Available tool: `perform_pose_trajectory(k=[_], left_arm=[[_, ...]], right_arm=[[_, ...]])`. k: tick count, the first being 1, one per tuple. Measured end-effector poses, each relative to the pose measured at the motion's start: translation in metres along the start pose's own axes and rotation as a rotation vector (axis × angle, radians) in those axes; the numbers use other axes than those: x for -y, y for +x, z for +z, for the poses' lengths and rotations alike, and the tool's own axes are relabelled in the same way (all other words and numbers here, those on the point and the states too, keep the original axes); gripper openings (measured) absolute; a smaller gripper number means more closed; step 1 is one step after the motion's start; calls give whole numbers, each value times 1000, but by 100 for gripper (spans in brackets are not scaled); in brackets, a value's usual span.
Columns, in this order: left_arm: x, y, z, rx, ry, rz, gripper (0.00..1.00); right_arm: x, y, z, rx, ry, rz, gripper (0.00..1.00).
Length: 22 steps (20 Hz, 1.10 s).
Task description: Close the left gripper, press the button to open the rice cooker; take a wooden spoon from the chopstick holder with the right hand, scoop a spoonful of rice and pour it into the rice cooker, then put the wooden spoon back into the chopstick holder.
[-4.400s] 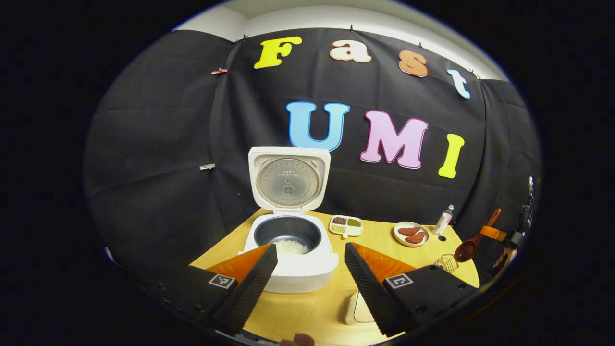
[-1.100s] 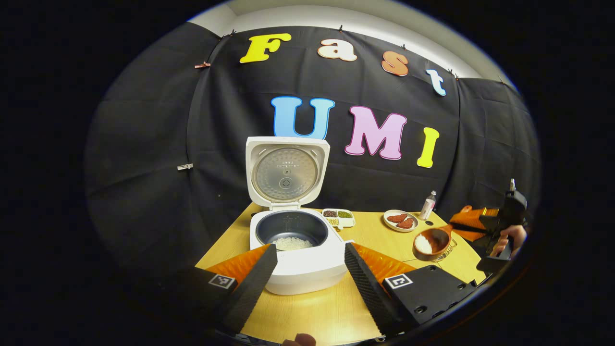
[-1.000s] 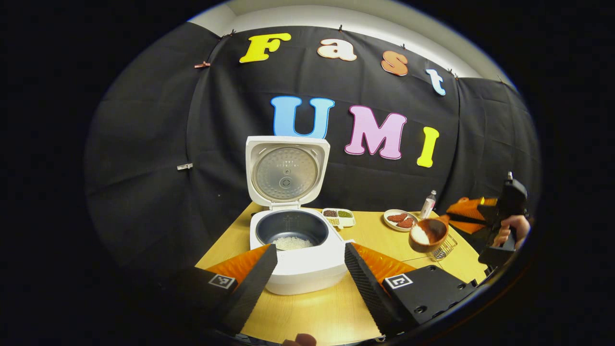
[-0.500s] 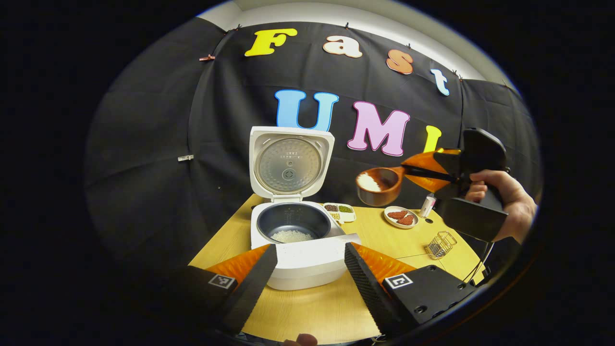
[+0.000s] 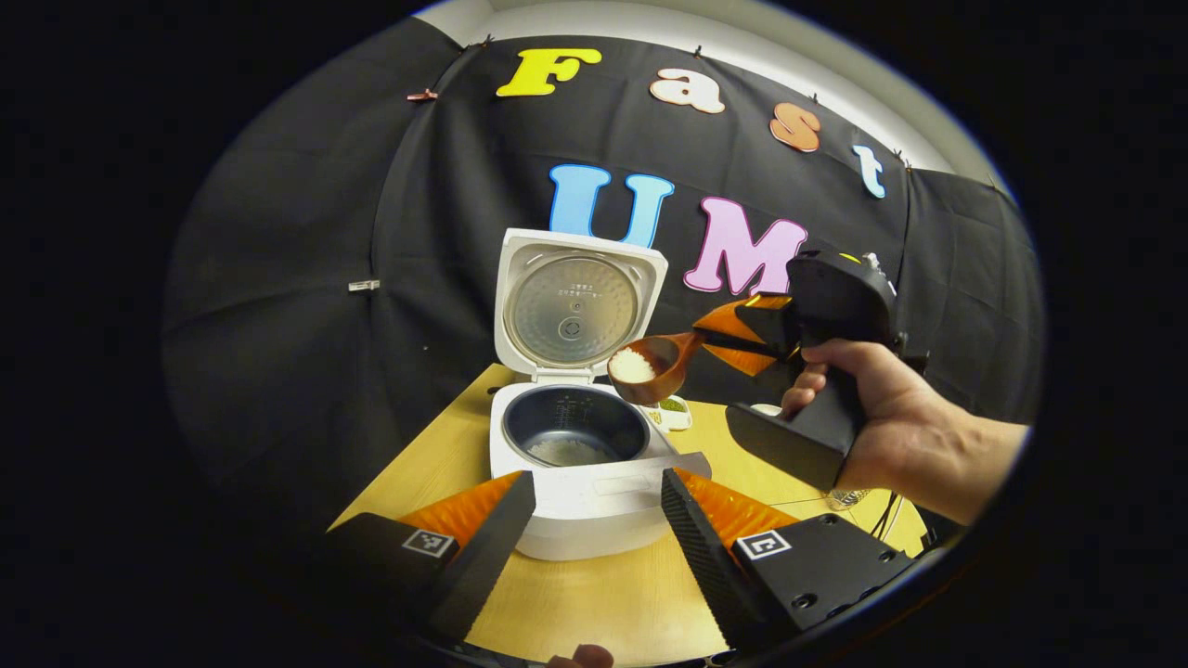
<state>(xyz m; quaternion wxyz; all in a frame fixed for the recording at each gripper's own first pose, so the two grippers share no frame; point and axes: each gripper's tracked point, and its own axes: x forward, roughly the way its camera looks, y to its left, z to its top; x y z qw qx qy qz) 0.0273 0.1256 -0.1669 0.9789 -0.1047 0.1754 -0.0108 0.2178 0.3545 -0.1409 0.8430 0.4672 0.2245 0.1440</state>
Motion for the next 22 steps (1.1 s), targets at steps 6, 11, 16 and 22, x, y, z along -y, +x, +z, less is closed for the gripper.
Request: perform_pose_trajectory(k=[6, 11, 16, 22], left_arm=[[-26, -6, -13, -25, -19, 64, 94], [-46, -26, -21, -25, -25, 148, 95], [-50, -45, -35, -25, -63, 212, 94], [-53, -68, -49, -24, -87, 271, 95]], right_arm=[[-2, 13, -26, -33, -241, 9, 8], [2, 29, -40, -31, -318, 38, 8], [-6, 40, -48, -28, -451, 75, 8], [-36, 37, -56, -10, -657, 151, 8]])
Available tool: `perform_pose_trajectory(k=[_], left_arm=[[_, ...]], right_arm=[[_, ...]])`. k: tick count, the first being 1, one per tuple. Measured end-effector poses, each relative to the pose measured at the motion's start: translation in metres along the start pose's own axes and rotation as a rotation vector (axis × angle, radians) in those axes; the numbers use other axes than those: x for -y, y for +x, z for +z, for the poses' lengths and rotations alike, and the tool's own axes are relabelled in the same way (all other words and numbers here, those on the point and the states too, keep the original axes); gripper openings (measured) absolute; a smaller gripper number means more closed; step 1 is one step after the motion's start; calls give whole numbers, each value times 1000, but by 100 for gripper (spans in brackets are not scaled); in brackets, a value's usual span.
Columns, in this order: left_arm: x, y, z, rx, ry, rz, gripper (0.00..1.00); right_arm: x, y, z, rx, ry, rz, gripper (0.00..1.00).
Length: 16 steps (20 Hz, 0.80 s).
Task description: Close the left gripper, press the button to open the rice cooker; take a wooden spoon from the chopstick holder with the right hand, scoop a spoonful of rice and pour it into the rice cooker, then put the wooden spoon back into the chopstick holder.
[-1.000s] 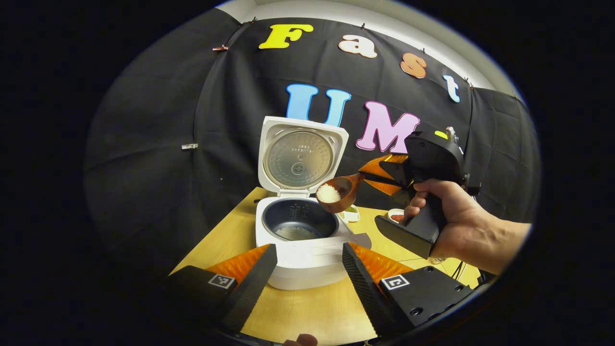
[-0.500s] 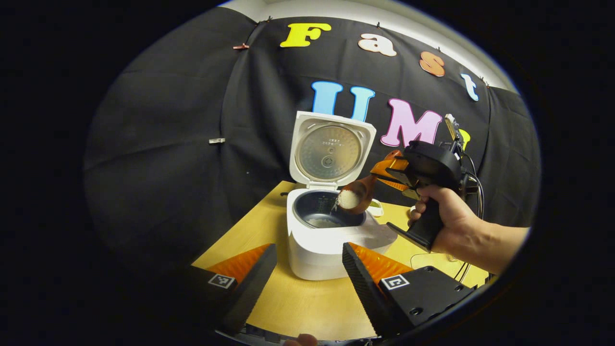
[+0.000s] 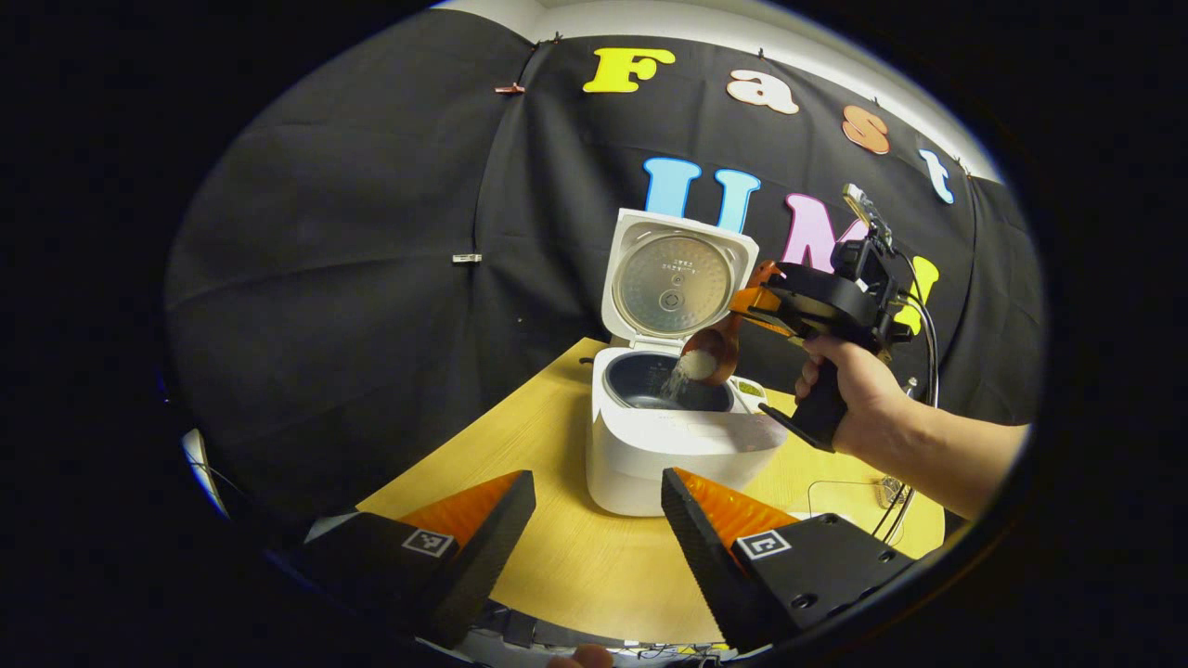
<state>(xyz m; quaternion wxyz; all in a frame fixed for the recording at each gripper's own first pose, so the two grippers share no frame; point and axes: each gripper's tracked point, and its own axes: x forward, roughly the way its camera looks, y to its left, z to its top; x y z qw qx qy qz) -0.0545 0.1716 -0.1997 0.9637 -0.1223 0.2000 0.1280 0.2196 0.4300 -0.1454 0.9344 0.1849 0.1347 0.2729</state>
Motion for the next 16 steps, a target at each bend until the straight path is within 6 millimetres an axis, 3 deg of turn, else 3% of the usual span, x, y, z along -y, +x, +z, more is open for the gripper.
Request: perform_pose_trajectory(k=[6, 16], left_arm=[[-8, -11, 0, 7, 3, 20, 94], [-10, -3, 14, 25, -14, 5, 95]], right_arm=[[-23, 5, 11, 23, -257, 49, 8], [-41, 12, 15, 23, -597, 115, 8]])
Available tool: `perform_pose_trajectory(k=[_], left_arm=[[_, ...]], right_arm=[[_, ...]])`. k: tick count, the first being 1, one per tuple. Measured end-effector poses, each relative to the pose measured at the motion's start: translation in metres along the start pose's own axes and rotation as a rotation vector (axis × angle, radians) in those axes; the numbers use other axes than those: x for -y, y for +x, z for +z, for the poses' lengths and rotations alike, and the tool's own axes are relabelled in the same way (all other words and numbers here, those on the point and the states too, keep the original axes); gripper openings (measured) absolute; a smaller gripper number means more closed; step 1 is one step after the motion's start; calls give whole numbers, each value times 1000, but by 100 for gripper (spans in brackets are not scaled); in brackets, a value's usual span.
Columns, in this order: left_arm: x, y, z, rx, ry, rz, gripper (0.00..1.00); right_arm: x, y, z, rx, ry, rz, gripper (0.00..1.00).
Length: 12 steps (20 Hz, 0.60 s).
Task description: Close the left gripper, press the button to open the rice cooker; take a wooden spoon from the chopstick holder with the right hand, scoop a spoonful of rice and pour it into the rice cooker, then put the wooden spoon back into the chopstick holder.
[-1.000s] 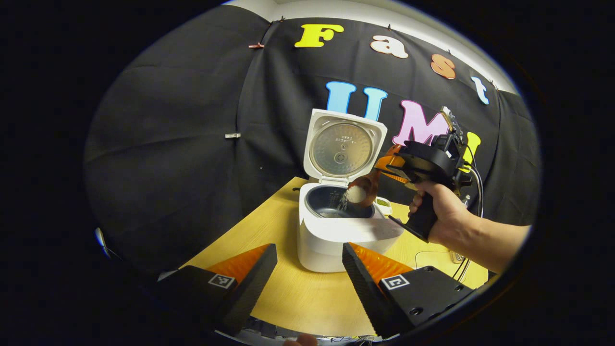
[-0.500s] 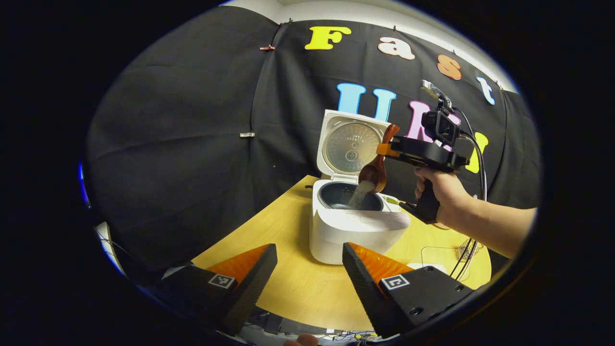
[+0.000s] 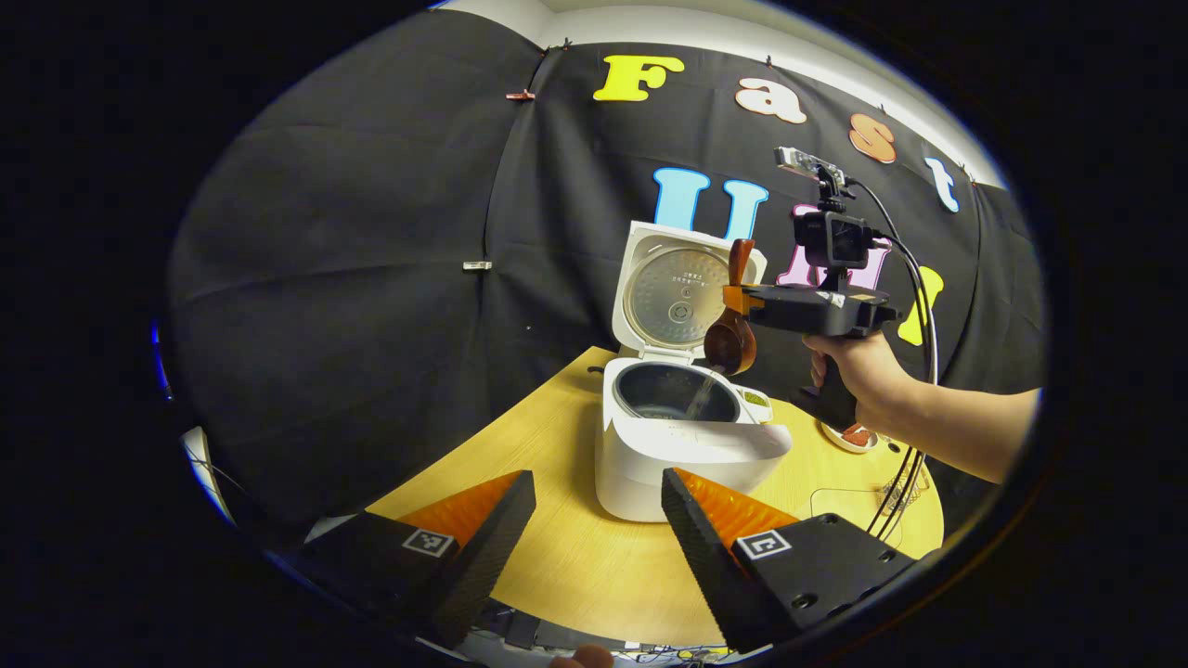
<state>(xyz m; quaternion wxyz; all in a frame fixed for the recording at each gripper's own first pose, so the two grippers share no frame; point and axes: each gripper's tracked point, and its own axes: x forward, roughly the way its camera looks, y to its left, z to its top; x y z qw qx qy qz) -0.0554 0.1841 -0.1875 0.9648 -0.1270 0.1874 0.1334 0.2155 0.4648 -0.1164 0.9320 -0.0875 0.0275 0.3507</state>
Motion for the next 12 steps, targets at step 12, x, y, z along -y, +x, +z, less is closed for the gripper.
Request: perform_pose_trajectory(k=[12], left_arm=[[-12, -13, 6, 14, -15, 11, 95]], right_arm=[[-22, 0, 4, -18, -220, 94, 8]])
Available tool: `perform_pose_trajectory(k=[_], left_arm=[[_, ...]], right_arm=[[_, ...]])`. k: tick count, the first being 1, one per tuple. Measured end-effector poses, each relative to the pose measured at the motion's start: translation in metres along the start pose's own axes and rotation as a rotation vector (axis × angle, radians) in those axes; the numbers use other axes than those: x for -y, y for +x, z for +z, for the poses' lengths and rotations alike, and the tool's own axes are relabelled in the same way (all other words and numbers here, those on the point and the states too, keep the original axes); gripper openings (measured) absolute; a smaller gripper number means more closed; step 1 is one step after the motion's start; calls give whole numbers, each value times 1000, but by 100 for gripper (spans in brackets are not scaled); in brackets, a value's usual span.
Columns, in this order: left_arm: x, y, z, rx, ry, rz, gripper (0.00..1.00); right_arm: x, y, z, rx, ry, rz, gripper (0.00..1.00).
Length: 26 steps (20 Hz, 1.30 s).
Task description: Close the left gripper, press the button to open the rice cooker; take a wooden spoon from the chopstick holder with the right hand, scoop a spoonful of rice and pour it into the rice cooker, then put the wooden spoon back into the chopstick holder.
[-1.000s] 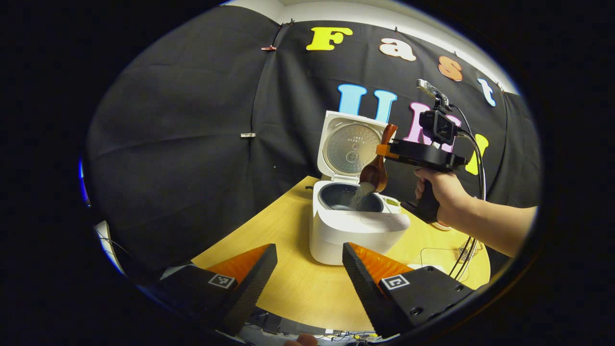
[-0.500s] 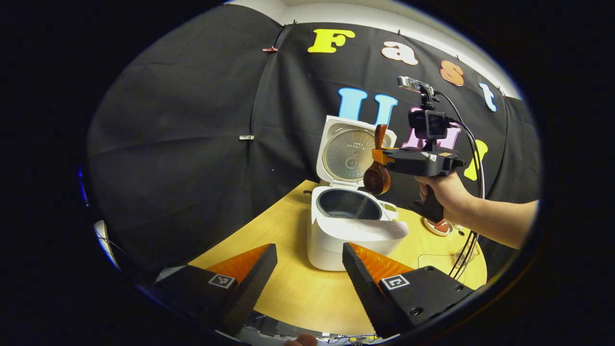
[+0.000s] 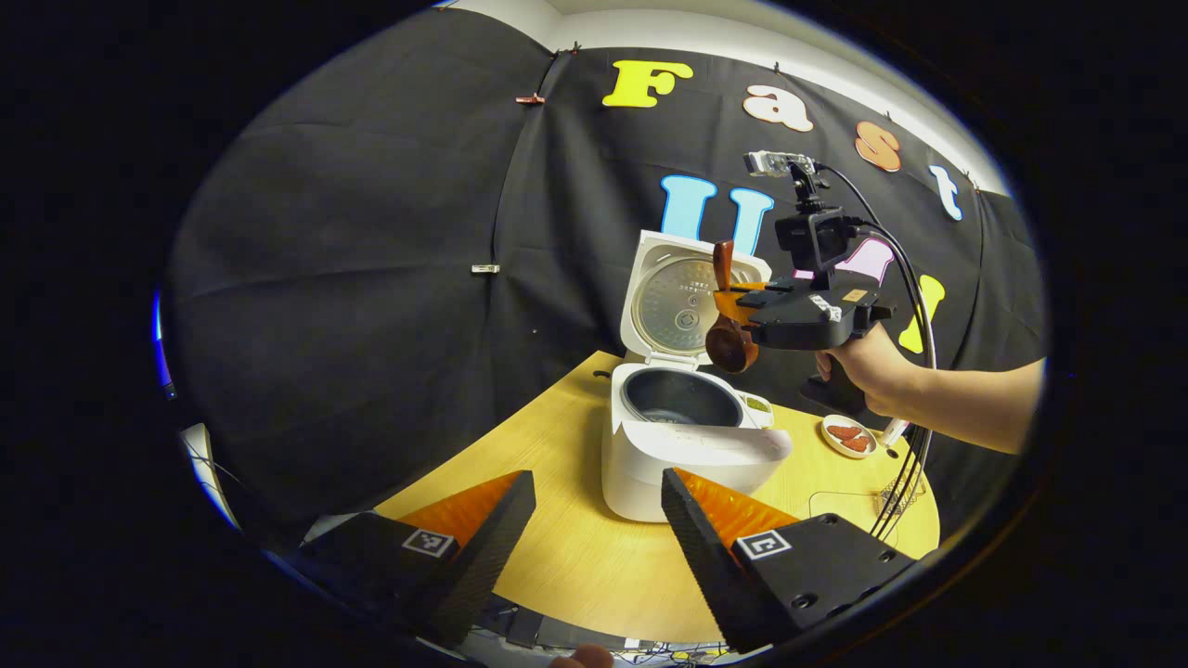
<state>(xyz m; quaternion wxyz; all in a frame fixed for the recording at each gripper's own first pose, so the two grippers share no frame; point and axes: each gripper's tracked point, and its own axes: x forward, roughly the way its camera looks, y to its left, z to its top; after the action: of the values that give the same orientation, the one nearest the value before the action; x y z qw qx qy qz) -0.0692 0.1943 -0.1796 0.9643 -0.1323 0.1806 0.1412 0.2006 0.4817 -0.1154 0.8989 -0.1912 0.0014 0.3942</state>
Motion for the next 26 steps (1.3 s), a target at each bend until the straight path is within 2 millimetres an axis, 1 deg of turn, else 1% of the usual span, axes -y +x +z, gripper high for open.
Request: perform_pose_trajectory(k=[2, 4, 5, 6, 7, 8, 11, 12, 14, 16, 19, 22, 24, 26], left_arm=[[2, -2, 1, 4, 1, -2, 94], [3, -2, 5, 9, 6, -3, 94], [4, -3, 5, 11, 9, -3, 94], [5, -3, 8, 13, 11, -5, 94], [7, -3, 9, 16, 13, -6, 94], [9, -3, 12, 18, 16, -8, 95], [17, -3, 19, 24, 23, -16, 94], [20, -2, 22, 26, 28, -19, 95], [27, -2, 26, 28, 42, -26, 94], [34, -2, 29, 28, 53, -35, 95], [46, -1, 32, 29, 60, -49, 95], [60, 0, 34, 29, 66, -61, 95], [70, 3, 38, 30, 67, -71, 95], [85, 5, 40, 33, 70, -88, 94]], right_arm=[[2, 0, -5, -15, 28, -6, 8], [4, -3, -13, -39, 120, -10, 8], [7, -4, -18, -55, 198, -18, 8], [9, -5, -22, -70, 283, -23, 12], [14, -6, -25, -82, 375, -30, 8], [17, -9, -27, -98, 468, -42, 8], [40, -22, -40, -119, 747, -102, 8], [49, -27, -46, -118, 823, -117, 8], [67, -39, -51, -107, 921, -146, 8], [87, -55, -52, -80, 1001, -171, 8], [121, -87, -51, -27, 1166, -194, 8], [163, -127, -50, 36, 1256, -225, 8], [194, -159, -54, 74, 1290, -251, 8], [226, -190, -63, 112, 1298, -288, 8]])
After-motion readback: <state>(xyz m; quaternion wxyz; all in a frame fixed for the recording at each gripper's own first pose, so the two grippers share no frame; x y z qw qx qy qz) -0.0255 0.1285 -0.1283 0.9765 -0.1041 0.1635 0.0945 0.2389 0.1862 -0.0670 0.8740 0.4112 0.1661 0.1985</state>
